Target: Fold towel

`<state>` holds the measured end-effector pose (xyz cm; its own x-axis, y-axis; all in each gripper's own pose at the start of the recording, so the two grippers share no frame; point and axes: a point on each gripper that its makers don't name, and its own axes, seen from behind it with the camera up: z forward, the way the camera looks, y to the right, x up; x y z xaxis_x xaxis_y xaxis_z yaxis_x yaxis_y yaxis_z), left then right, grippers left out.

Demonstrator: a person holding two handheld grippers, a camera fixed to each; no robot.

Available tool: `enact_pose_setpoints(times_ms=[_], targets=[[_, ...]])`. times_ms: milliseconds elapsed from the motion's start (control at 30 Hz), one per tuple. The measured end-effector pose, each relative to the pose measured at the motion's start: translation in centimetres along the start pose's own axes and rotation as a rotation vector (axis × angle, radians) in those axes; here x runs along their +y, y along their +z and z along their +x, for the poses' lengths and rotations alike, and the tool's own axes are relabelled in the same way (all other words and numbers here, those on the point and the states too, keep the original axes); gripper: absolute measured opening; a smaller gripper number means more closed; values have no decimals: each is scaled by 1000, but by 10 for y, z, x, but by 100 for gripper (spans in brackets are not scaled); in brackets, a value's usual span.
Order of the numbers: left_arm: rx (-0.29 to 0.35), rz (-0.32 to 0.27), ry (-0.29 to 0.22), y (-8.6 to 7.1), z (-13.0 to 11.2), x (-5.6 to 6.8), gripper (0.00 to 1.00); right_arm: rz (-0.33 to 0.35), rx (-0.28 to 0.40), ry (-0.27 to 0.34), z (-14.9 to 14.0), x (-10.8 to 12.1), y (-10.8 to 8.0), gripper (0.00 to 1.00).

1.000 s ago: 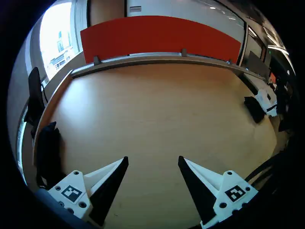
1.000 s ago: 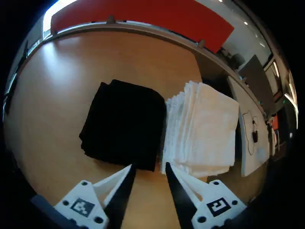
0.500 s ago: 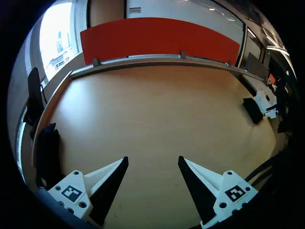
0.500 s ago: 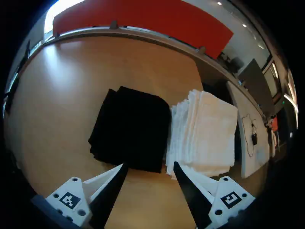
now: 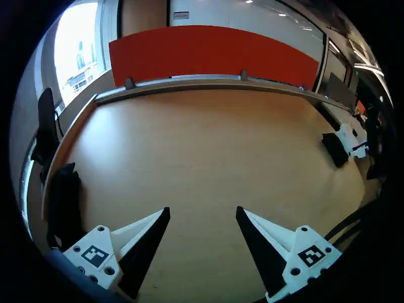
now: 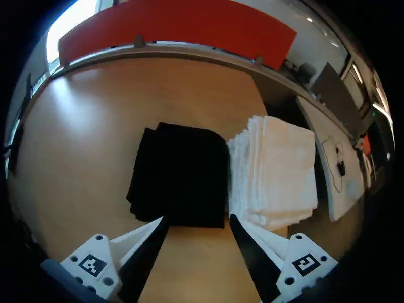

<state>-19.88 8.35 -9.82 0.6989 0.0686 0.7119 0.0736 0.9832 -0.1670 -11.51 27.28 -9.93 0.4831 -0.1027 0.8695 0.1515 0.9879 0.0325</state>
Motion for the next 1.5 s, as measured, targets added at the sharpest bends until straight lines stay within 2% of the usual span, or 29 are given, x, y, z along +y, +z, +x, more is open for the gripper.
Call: enact_pose_setpoints(times_ms=[167,367,533,767,967,1167,1367,1500], targets=[[4,1,2,-1,1,-1,97,21,3,70,1,-7,1,92],[11,6,0,-1,5,-3,97,16,16,89,2,-10,0,92],[22,10,-4,-1,10,-5,97,5,65,125,11,-14,-5,92],[39,15,-8,-3,18,-7,97,-26,193,196,33,-17,-20,92],[47,20,-8,-4,22,-8,97,-42,274,239,43,-20,-30,92],[58,28,-12,-5,25,-9,97,-63,376,251,57,-20,-44,92],[73,32,-17,-5,31,-9,97,-115,536,254,85,-16,-72,92],[86,34,-21,-6,36,-10,97,-125,610,248,98,-19,-89,92]])
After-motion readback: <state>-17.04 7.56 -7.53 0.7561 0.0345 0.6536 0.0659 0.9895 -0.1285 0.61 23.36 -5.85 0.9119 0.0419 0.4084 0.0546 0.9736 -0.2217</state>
